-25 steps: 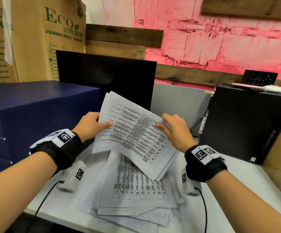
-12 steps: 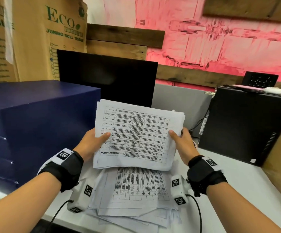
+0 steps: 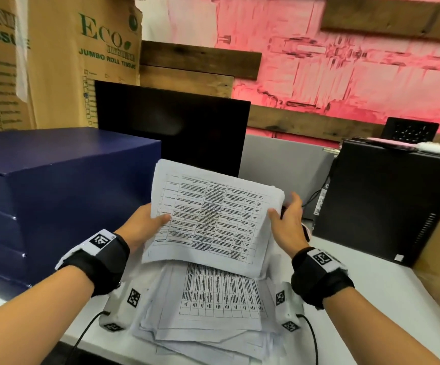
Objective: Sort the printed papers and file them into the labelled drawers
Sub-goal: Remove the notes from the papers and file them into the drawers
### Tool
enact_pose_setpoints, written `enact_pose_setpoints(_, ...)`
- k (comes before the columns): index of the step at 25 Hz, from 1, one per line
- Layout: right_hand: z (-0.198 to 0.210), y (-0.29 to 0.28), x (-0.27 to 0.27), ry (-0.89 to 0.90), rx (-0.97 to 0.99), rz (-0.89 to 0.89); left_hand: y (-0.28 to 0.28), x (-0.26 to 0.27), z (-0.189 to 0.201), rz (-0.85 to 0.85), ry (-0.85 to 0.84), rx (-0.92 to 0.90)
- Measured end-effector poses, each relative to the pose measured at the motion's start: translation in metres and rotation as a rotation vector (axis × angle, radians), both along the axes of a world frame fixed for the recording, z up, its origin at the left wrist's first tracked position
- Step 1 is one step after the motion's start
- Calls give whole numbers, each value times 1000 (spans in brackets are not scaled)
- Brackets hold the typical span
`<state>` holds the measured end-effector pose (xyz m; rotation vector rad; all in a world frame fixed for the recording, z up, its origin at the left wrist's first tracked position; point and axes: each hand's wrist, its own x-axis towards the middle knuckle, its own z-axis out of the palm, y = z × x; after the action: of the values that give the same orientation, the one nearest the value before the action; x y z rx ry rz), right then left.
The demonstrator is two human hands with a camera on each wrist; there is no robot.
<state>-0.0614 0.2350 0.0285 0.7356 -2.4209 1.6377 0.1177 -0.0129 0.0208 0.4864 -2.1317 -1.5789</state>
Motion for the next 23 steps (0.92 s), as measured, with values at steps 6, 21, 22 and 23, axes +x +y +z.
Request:
enact_pose_setpoints(6,53,-35,24,533,419,172,4,19,58,-35,9,-301)
enact_pose_setpoints(21,75,-102,110,411,-228,223,-33,161,94,214,234,-30)
enact_pose_setpoints(22,77,-110,119,378,-254,232,-32,167,93,233,267,12)
enact_pose_setpoints(23,76,-121,128,341,-280,243,-30,172,91,232,295,28)
